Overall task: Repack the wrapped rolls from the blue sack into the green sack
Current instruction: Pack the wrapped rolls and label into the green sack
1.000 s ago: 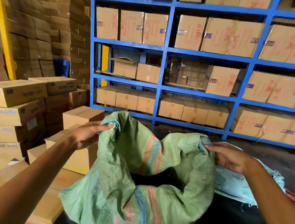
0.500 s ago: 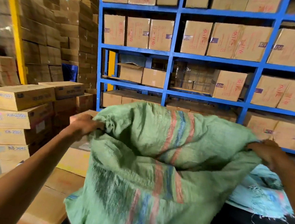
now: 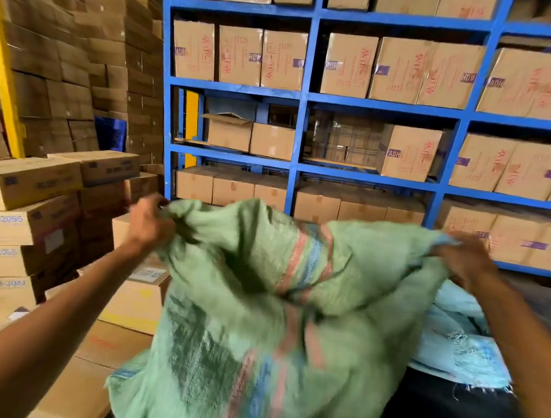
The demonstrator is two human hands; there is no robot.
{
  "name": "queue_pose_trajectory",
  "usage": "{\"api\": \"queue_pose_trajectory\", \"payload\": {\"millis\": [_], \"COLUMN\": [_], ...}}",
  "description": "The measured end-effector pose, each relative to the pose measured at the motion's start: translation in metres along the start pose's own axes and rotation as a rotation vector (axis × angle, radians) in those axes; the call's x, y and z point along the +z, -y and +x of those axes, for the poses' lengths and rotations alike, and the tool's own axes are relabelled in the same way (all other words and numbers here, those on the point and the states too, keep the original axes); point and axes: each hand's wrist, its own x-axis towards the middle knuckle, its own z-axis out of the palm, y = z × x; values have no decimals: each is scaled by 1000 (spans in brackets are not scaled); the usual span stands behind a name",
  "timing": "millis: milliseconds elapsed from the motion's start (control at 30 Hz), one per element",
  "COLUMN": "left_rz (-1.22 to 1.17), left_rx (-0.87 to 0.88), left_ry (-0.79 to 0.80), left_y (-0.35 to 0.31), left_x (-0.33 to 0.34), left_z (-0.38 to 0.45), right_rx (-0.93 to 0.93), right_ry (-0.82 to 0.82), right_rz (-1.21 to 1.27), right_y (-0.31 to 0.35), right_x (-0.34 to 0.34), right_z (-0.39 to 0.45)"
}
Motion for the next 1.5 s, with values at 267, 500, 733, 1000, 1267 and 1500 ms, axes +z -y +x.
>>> {"api": "queue_pose_trajectory", "payload": {"millis": [267,500,733,1000,1267,1500], "left_rz": [-273,-1174,-1255,-405,-232,-624], "left_rx": [-264,-250,-213,-36,-252,-146], "left_ry": [110,622,631,-132,-80,437], "left_y": [15,-20,-21,-19,-12,1], "left_x": [-3,-3,25,5,19,29], "left_z": [7,-16,-19,-6,-47,-61], "right_rx": [134,115,1,48,187,86], "right_ry": [-36,435,523,-79,-33,452], "right_rz": [151,747,955,28,38,628], "right_y": [-5,-8,-24,-28,-80,-55], "right_x": [-36,-34,-32,-55,-43,-27], "right_z": [7,-16,-19,3,27,-8]}}
